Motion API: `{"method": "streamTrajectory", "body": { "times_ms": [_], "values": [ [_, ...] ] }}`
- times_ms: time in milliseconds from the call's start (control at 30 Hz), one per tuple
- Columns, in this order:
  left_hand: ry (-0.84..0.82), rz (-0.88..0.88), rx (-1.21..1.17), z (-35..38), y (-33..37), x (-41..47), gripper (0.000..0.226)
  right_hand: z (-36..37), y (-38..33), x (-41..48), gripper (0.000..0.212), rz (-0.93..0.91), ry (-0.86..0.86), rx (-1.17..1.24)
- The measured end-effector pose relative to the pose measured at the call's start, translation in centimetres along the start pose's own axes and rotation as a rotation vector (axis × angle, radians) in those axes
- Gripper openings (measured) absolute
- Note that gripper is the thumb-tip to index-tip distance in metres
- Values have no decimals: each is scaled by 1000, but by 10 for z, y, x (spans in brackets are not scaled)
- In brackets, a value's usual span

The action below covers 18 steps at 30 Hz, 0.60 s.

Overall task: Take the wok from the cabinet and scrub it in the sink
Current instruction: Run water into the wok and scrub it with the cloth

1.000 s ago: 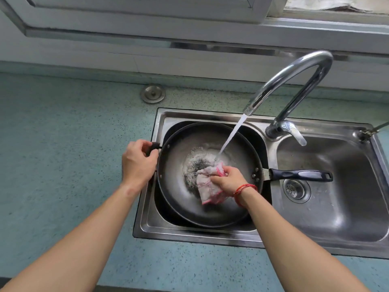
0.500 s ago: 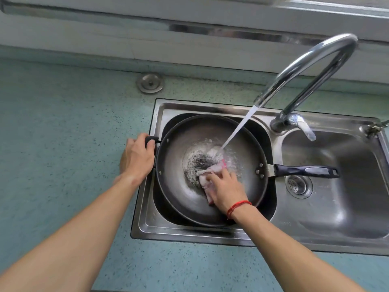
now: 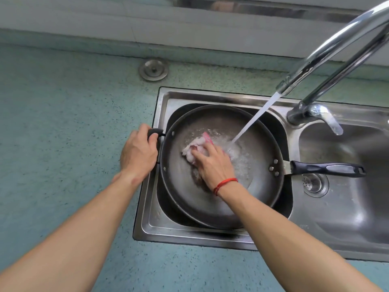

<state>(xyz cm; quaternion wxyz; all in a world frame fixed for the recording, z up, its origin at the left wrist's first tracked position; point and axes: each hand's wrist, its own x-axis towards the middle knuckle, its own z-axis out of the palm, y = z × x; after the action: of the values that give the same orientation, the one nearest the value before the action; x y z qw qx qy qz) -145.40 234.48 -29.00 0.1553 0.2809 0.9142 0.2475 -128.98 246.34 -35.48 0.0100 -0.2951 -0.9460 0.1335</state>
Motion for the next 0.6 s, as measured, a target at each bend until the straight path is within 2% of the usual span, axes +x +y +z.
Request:
{"method": "streamTrajectory", "body": {
  "times_ms": [167, 367, 467, 600],
  "values": [
    [13, 20, 5, 2, -2, 1, 20, -14, 20, 1, 38, 56, -43, -115],
    [18, 16, 25, -1, 3, -2, 19, -44, 54, -28, 47, 213, -214, -219],
    [22, 16, 34, -3, 6, -4, 19, -57, 52, -48, 39, 175, -317, -303],
    [28, 19, 27, -2, 6, -5, 20, -61, 40, -68, 23, 77, -395, -222]
  ]
}}
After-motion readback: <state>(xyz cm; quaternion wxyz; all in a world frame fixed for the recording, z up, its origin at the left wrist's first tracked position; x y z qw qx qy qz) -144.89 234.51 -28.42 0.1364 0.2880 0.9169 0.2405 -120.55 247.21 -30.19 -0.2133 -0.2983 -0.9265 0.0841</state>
